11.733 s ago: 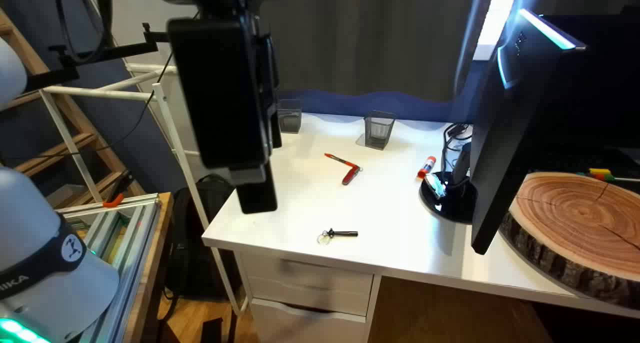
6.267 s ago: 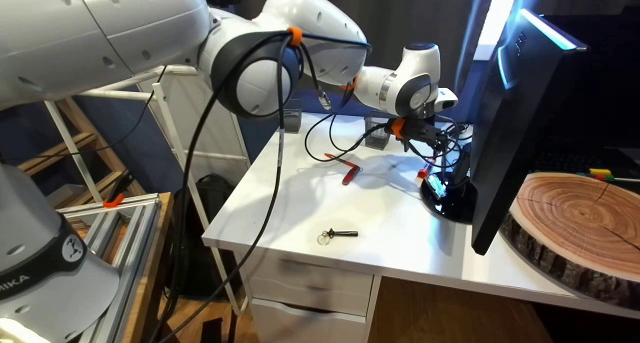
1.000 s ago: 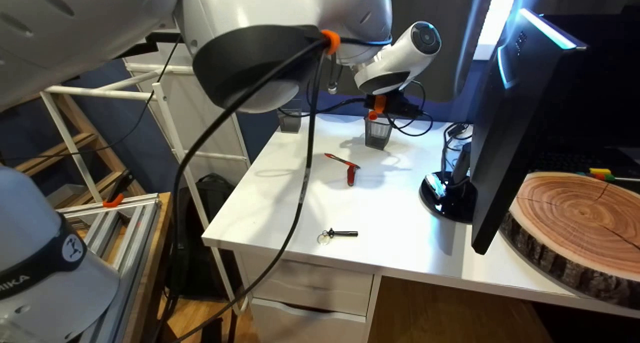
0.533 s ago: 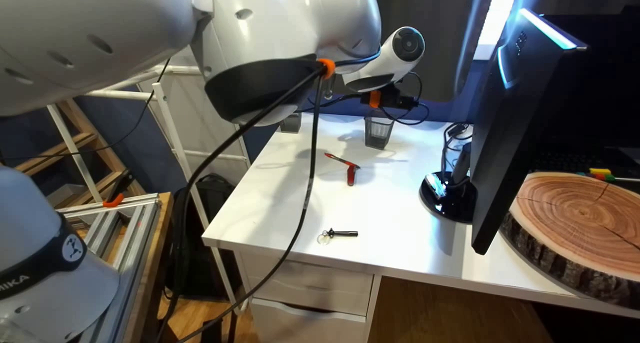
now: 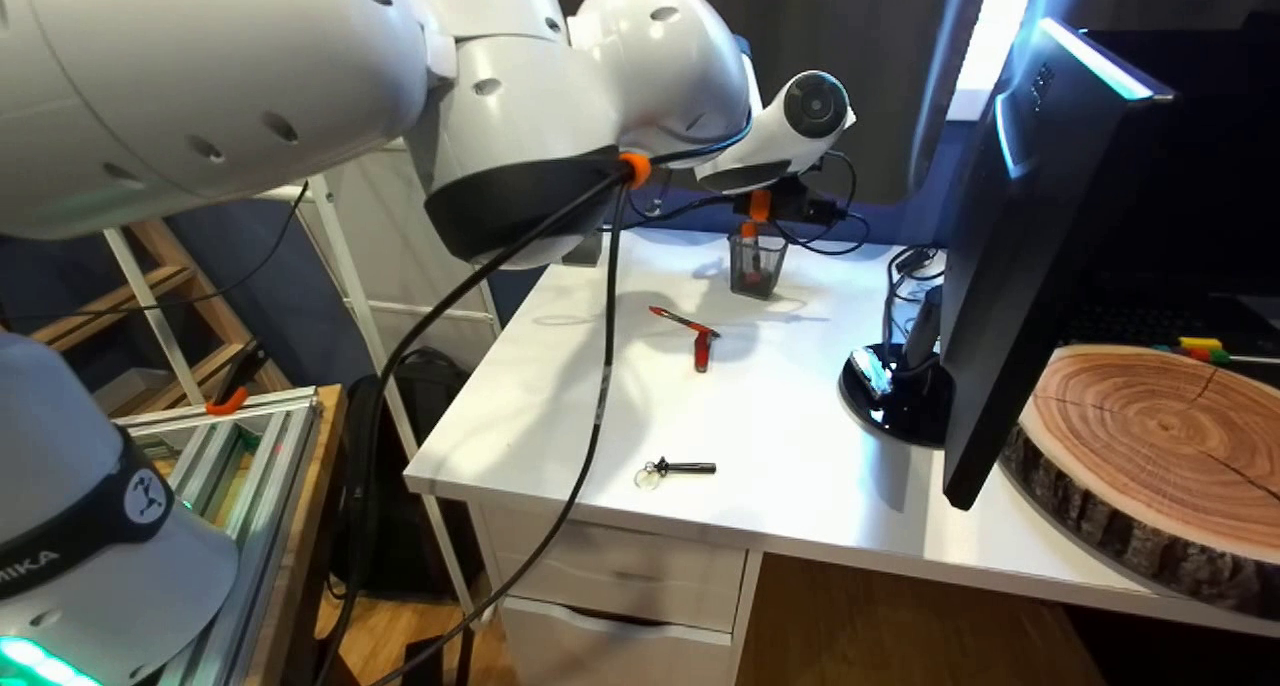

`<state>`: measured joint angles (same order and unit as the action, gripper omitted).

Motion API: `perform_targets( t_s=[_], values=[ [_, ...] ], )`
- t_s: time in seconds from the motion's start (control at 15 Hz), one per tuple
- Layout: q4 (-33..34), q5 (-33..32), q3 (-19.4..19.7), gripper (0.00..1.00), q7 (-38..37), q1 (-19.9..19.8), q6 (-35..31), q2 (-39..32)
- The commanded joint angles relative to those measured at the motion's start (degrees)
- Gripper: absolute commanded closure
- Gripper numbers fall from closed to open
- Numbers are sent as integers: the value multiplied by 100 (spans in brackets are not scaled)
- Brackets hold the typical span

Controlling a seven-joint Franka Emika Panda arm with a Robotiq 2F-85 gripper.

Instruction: Put the glue stick in the basket on the right

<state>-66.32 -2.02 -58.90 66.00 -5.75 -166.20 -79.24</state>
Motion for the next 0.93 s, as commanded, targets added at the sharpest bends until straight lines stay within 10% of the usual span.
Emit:
perform_targets(
  t_s=[0.0, 0.47, 0.87],
  values=[
    [488, 1, -59, 16, 67, 150, 235, -169],
    [-1452, -187, 637, 0, -592, -729, 332, 1476],
    [-3123, -315, 109, 0, 483, -1677, 668, 2417]
  ],
)
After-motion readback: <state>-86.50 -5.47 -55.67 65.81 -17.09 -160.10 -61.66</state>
